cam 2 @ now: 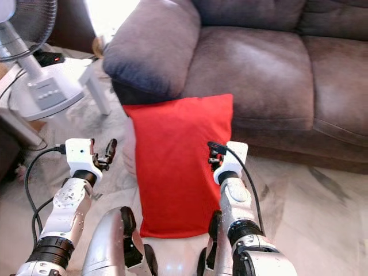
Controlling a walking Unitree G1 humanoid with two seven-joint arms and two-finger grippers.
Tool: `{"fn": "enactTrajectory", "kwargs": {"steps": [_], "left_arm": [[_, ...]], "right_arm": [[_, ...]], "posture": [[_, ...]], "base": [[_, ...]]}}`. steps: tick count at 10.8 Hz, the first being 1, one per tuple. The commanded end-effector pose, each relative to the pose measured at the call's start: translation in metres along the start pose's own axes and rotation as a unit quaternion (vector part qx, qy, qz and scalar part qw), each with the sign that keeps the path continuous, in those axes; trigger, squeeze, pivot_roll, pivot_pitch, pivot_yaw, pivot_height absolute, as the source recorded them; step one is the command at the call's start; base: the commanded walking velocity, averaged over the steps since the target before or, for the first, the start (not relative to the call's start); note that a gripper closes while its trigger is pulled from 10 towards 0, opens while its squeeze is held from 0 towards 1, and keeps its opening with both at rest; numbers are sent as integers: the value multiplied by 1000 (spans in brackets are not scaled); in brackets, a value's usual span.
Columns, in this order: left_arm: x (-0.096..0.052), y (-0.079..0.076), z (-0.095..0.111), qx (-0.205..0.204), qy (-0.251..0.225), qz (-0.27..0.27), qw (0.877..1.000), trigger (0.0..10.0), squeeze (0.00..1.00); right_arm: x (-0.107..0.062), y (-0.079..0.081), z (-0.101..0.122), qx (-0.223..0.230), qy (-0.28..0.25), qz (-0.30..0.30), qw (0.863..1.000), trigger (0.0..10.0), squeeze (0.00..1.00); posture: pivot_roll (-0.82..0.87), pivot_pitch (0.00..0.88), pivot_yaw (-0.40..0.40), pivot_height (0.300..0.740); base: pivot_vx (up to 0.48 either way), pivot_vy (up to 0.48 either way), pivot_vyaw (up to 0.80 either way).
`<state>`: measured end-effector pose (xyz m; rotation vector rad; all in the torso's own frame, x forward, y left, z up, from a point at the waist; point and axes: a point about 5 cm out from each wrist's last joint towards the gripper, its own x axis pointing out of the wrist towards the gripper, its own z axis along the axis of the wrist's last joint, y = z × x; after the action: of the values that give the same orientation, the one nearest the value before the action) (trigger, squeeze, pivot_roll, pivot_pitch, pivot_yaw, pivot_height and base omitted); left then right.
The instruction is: Move the pillow to the sofa from floor
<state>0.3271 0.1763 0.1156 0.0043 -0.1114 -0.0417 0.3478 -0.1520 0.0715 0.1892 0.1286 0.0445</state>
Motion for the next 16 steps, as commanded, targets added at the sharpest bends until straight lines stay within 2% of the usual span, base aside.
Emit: {"fn": "enactTrajectory", "kwargs": {"steps": [1,3,6,9,10,11,12,13,15,16], "left_arm": [[-2,3,-2,-3,5,2,1000,10000,0],[-1,2,-1,-3,4,1,1000,10000,0],[0,3,1,-3,2,-1,1000,10000,0],[1,0,3,-3,-4,-4,1000,10000,0],[1,0,4,-4,-6,-5,1000,10000,0],[1,0,4,-4,-7,-5,1000,10000,0],[1,1,4,-3,-7,-5,1000,10000,0],[0,1,3,-4,-6,-5,1000,10000,0],[0,0,3,-4,-5,-6,1000,10000,0],[0,0,4,-5,-8,-4,1000,10000,0]], "right_arm": [[-2,-1,-5,4,9,-5,1000,10000,0],[-1,-1,1,0,-11,-4,1000,10000,0],[6,3,33,-11,-95,0,995,10000,0],[9,2,56,-32,-144,-1,989,10000,0],[11,2,72,-40,-176,0,984,10000,0],[12,6,100,-57,-229,7,972,10000,0],[13,8,110,-51,-246,8,968,10000,0],[14,12,129,-49,-273,13,961,10000,0],[16,15,126,-52,-258,22,964,10000,0],[14,14,124,-34,-260,18,965,10000,0]], "posture": [[190,194,29,540],[190,189,31,540],[191,184,35,540],[190,180,37,540],[188,181,38,540],[190,189,38,540],[189,193,37,540],[188,196,39,540],[189,199,37,540],[194,202,38,540]], "base": [[0,0,0],[0,0,0],[0,0,0],[0,0,0],[0,0,0],[0,0,0],[0,0,0],[0,0,0],[0,0,0],[0,0,0]]}}
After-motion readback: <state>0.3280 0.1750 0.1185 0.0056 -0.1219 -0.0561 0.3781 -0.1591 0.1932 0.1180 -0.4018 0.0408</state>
